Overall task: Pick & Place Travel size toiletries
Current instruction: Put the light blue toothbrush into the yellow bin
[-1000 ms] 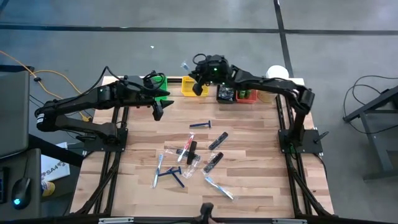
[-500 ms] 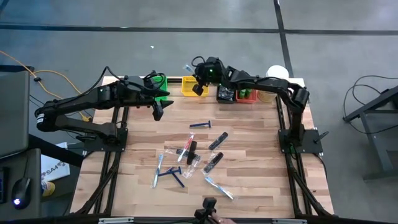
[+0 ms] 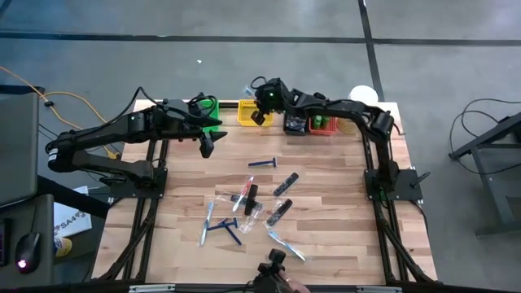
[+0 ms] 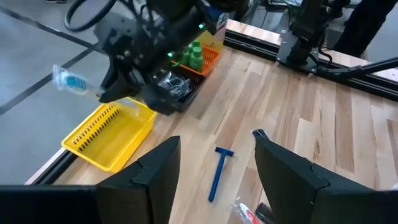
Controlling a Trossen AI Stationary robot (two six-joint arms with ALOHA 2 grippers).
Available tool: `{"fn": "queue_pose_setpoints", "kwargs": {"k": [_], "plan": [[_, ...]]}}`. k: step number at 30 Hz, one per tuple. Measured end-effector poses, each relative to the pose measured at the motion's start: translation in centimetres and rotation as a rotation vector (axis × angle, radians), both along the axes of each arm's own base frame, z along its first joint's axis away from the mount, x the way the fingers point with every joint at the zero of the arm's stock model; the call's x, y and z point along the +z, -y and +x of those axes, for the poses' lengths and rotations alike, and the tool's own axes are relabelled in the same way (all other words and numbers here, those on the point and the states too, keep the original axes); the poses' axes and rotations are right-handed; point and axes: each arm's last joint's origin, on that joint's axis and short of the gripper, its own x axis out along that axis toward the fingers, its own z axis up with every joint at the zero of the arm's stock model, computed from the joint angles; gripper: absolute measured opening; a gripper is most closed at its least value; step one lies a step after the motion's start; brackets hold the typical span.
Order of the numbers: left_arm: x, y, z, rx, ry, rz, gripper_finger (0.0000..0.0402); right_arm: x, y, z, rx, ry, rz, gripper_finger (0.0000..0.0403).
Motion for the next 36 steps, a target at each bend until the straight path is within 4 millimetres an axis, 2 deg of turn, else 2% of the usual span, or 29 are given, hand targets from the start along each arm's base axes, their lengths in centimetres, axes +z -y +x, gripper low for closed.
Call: {"fn": "queue_pose_setpoints", "kwargs": {"k": [6, 13, 25, 36], "plan": [[-0.2, 0.0, -0.1, 0.000, -0.025, -0.006, 0.0197, -0.7, 1.0, -0.7, 0.014, -0.020, 0.056, 0.0024], [-0.2, 0.0, -0.1, 0.001, -0.026, -0.008, 0.0197, -1.2, 0.9, -1.0, 0.058, -0.064, 0.093, 0.0027], [-0.2, 0.0, -0.1, 0.002, -0.026, -0.008, 0.0197, -1.4, 1.0, -1.2, 0.057, -0.083, 0.109, 0.0106], [-0.2, 0.0, -0.1, 0.002, -0.023, -0.009, 0.0197, -1.8, 0.7, -1.6, 0.047, -0.129, 0.158, 0.0122]]}}
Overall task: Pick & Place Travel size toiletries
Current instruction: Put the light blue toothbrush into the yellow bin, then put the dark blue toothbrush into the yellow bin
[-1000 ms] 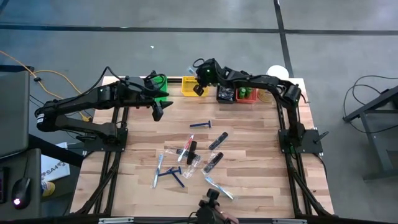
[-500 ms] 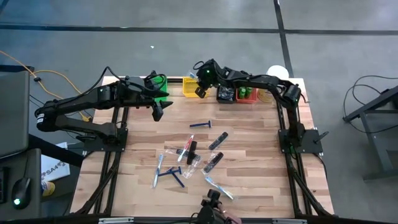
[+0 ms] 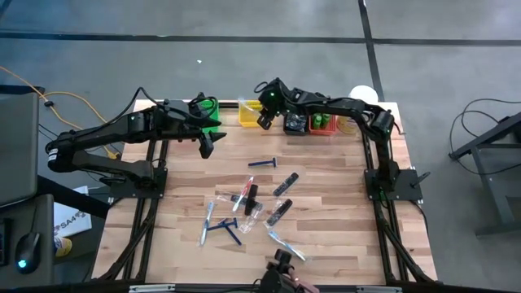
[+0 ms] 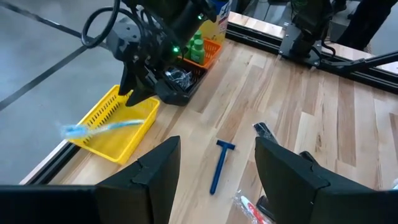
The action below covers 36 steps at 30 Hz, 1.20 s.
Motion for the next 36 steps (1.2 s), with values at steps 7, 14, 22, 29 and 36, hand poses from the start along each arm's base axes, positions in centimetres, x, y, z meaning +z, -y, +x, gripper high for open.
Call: {"fn": "queue_pose_setpoints", "kwargs": {"k": [7, 14, 22, 29, 36], "plan": [[0.1, 0.0, -0.1, 0.004, 0.012, -0.006, 0.0197, 2.9, -0.9, -1.4, -0.050, 0.007, 0.052, 0.0121], [0.2, 0.2, -1.0, 0.040, 0.025, -0.070, 0.0197, 7.2, -3.6, -4.6, -0.227, 0.047, 0.359, 0.0121], [-2.2, 0.5, -2.3, 0.144, -0.215, -0.255, 0.0197, 10.1, -9.1, -6.7, -0.177, -0.083, 0.445, 0.0121], [-4.7, 0.9, -3.3, 0.336, -0.426, -0.544, 0.0197, 11.3, -13.3, -7.3, -0.209, -0.151, 0.407, 0.0121], [-7.8, 1.7, -1.9, 0.375, -0.519, -0.747, 0.0197, 11.6, -16.4, -6.5, -0.166, -0.144, 0.396, 0.0121]]}}
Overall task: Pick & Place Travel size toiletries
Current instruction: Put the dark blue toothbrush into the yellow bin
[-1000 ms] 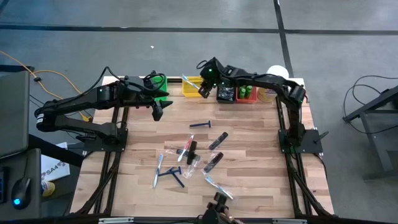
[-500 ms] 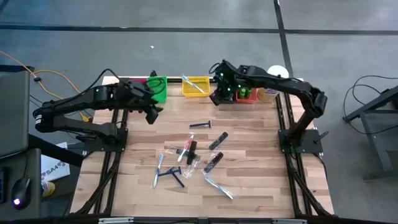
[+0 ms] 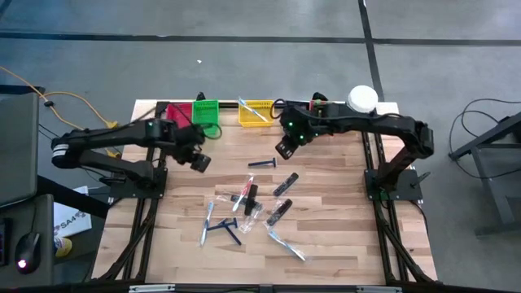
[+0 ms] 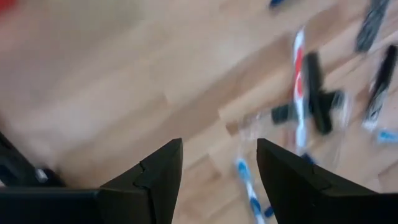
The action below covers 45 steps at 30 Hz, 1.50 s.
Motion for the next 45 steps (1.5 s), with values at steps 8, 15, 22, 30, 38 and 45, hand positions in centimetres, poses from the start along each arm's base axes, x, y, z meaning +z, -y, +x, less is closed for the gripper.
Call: {"fn": "queue_pose_setpoints", "kwargs": {"k": [8, 15, 22, 30, 38, 45], "plan": [[-3.0, 3.9, 1.2, 0.007, -0.076, -0.087, 0.0197, 1.0, -1.0, -1.1, 0.021, -0.011, -0.022, 0.0121], [-6.2, 7.7, 2.4, 0.068, -0.110, -0.133, 0.0197, 2.4, -0.9, -2.2, 0.013, 0.016, -0.119, 0.0121], [-8.3, 10.7, 3.9, 0.104, -0.145, -0.167, 0.0197, 2.8, -0.7, -2.4, 0.058, 0.025, -0.159, 0.0121], [-10.3, 14.3, 4.6, 0.130, -0.167, -0.209, 0.0197, 2.9, -0.5, -2.4, 0.090, 0.021, -0.183, 0.0121], [-11.9, 15.5, 5.3, 0.150, -0.184, -0.207, 0.0197, 2.9, -0.5, -2.3, 0.106, 0.028, -0.193, 0.0121], [-12.8, 16.0, 6.0, 0.145, -0.180, -0.234, 0.0197, 2.9, -0.5, -2.3, 0.110, 0.027, -0.194, 0.0121]]}}
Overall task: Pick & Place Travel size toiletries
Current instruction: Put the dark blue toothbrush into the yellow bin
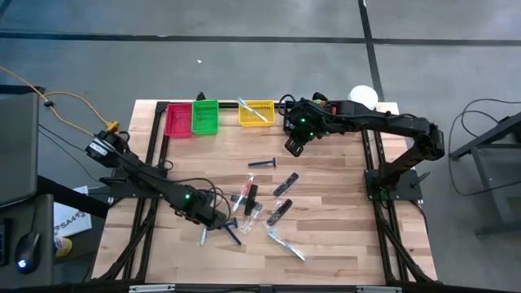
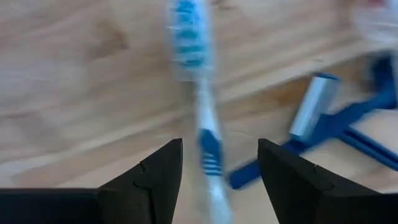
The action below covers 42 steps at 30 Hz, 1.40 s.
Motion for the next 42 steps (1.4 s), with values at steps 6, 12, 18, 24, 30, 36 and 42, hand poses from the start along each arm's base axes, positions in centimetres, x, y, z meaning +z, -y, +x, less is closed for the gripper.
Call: {"fn": "queue_pose_setpoints", "kwargs": {"k": [6, 12, 18, 24, 30, 36, 42], "plan": [[-1.2, 0.3, 0.2, -0.006, -0.038, 0.012, 0.0197, 0.0, 0.0, 0.0, 0.000, 0.001, 0.000, 0.0121], [-1.5, 0.5, 0.5, -0.009, -0.039, -0.001, 0.0197, 0.0, 0.0, 0.0, 0.000, 0.001, 0.000, 0.0121], [-1.6, 1.5, 0.1, -0.034, -0.050, -0.029, 0.0178, 0.0, 0.0, 0.0, 0.001, 0.000, 0.001, 0.0121], [-1.8, 2.4, -0.5, -0.032, -0.066, -0.038, 0.0124, 0.0, 0.0, 0.0, 0.001, 0.000, 0.001, 0.0121], [-1.7, 2.5, -0.4, -0.048, -0.052, -0.043, 0.0073, 0.0, 0.0, 0.0, 0.001, 0.000, 0.001, 0.0121], [-1.7, 2.6, -0.4, -0.073, -0.042, -0.040, 0.0038, 0.0, -0.1, 0.0, 0.007, 0.002, 0.009, 0.0121], [-1.5, 2.5, -0.4, -0.111, -0.015, -0.016, 0.0010, -0.1, -0.2, 0.0, 0.021, -0.003, 0.023, 0.0121]]}}
